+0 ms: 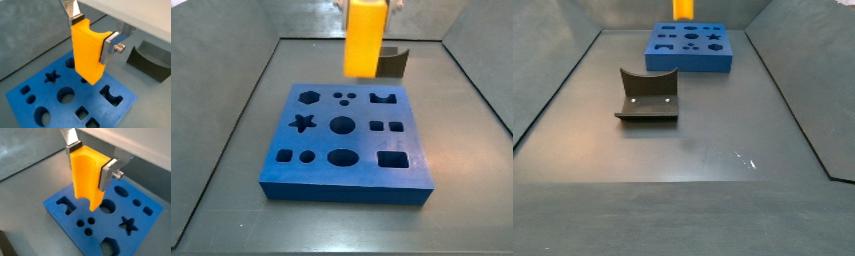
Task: Insert the arch object.
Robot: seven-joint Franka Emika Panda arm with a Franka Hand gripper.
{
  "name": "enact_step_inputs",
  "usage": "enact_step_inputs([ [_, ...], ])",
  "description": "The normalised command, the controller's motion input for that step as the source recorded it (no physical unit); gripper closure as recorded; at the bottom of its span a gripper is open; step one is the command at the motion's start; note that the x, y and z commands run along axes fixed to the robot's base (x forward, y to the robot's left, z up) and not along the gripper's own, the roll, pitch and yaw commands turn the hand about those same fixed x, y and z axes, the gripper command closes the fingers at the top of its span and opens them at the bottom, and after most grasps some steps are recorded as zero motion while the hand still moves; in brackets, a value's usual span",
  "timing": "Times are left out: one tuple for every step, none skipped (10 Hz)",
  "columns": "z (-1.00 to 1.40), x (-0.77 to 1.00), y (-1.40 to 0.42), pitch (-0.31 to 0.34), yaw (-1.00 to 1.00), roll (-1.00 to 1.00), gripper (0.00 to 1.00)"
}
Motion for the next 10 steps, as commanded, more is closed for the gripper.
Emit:
enact_step_inputs([
  [-0.40, 0.75, -0.06, 0.111, -0.21, 0.28, 1.00],
  [-0.29, 0.71, -0.07, 0.093, -0.27, 0.22, 1.00],
  [-0.33, 0.66, 0.00, 0.034, -0.23, 0.06, 1.00],
  [-0.31, 0.57, 0.08, 0.000, -0.19, 0.02, 1.00],
  [-0.25, 0.42, 0.19, 0.000, -0.08, 0.00, 1.00],
  [-0.27, 0.33, 0.24, 0.000, 0.00, 0.00, 1.00],
  [-0.37, 0.34, 0.25, 0.000, 0.00, -0.03, 1.00],
  [-0.36, 0.36, 0.19, 0.000, 0.00, -0.04, 1.00],
  [-0.32, 0.36, 0.15, 0.000, 0.00, -0.02, 1.00],
  [-0.25, 0.29, 0.07, 0.000, 0.00, 0.00, 1.00],
])
